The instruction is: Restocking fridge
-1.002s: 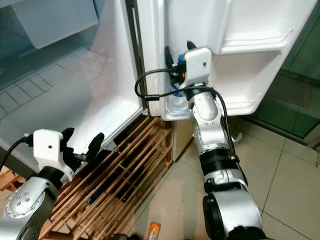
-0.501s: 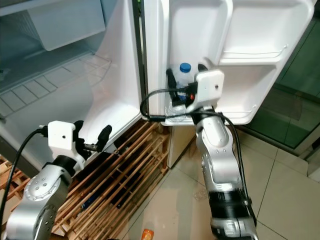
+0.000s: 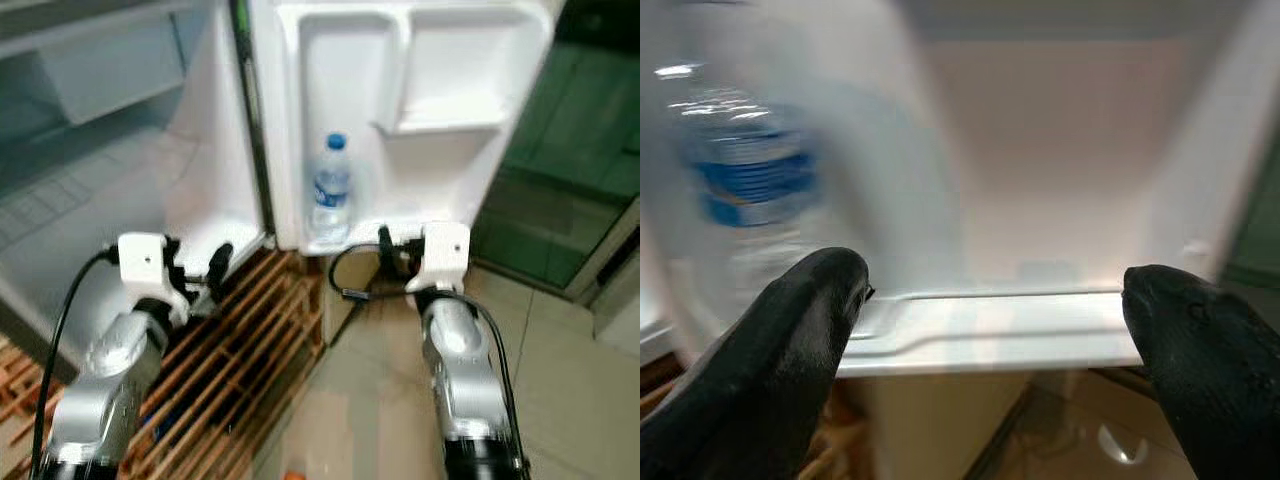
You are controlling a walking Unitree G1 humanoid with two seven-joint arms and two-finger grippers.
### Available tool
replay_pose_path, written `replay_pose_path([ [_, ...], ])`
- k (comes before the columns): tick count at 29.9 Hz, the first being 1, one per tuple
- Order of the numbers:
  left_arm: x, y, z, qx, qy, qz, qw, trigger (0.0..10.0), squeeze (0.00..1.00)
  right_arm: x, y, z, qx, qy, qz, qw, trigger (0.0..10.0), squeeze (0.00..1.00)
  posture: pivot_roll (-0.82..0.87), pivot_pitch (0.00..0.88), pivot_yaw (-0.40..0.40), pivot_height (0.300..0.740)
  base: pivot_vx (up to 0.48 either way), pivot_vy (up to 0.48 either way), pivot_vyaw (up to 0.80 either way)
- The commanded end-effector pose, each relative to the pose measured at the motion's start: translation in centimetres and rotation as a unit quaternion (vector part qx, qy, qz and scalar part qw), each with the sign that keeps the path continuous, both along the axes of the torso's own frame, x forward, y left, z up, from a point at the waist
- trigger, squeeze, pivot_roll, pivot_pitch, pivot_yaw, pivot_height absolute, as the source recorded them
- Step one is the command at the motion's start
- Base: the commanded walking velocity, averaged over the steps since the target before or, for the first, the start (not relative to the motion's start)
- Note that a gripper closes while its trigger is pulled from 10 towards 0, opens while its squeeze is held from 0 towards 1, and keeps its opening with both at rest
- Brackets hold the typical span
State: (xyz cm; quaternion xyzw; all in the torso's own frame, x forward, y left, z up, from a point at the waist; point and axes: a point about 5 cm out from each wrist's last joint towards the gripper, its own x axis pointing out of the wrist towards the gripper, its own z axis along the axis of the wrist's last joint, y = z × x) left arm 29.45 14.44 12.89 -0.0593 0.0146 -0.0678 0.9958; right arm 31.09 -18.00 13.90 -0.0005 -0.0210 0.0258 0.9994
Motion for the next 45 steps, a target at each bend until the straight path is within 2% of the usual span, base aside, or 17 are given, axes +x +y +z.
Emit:
replay_pose_path([
  [1, 0.1, -0.4, -0.6, 0.002, 0.012, 0.002, 1.000, 10.0, 0.00, 0.2, -0.7, 0.5, 0.010, -0.005, -0.011, 1.000, 10.0, 0.00, -0.20, 0.000, 0.097, 0.740, 0.000, -0.458, 0.00],
  [6, 0.8, 0.2, -0.3, 0.000, 0.003, 0.016, 1.000, 10.0, 0.00, 0.4, -0.1, 0.5, 0.006, -0.011, -0.002, 1.000, 10.0, 0.00, -0.19, 0.000, 0.098, 0.740, 0.000, -0.452, 0.00],
  [16, 0.9, 0.7, -0.5, -0.007, 0.001, 0.034, 0.999, 10.0, 0.00, 0.2, 0.0, 0.2, -0.011, -0.011, 0.012, 1.000, 10.0, 0.00, -0.19, 0.000, 0.094, 0.740, 0.025, -0.442, 0.00],
  [20, 1.1, 0.6, -0.5, 0.000, 0.001, 0.036, 0.999, 10.0, 0.00, 0.3, 0.2, 0.4, -0.020, -0.013, 0.013, 1.000, 10.0, 0.00, -0.19, 0.000, 0.099, 0.740, 0.256, -0.404, 0.71],
  [26, 1.2, 0.8, -0.4, 0.010, -0.001, 0.036, 0.999, 10.0, 0.00, 0.2, 1.7, 0.9, -0.030, -0.027, 0.045, 0.998, 10.0, 0.00, -0.19, 0.000, 0.102, 0.740, 0.261, -0.399, 0.71],
  [28, 1.3, 0.7, -0.5, 0.024, 0.002, 0.037, 0.999, 10.0, 0.00, 0.2, 2.3, 0.9, -0.032, -0.028, 0.056, 0.998, 10.0, 0.00, -0.19, 0.000, 0.103, 0.740, 0.246, -0.411, 0.71],
  [32, 1.2, 0.5, -0.4, 0.029, -0.003, 0.035, 0.999, 10.0, 0.00, 0.1, 3.1, 0.8, -0.032, -0.030, 0.072, 0.996, 10.0, 0.00, -0.18, 0.000, 0.101, 0.740, 0.000, 0.000, 0.70],
  [42, 1.1, 0.3, -0.4, 0.038, -0.006, 0.036, 0.999, 10.0, 0.00, -0.1, 3.1, 0.8, -0.036, -0.028, 0.079, 0.996, 10.0, 0.00, -0.18, 0.000, 0.096, 0.740, 0.000, 0.000, 0.69],
  [45, 0.9, -0.1, -0.3, 0.025, -0.009, 0.022, 0.999, 10.0, 0.00, -0.2, 3.1, 0.8, -0.034, -0.028, 0.080, 0.996, 10.0, 0.00, -0.18, 0.000, 0.094, 0.740, 0.000, -0.156, 0.68],
])
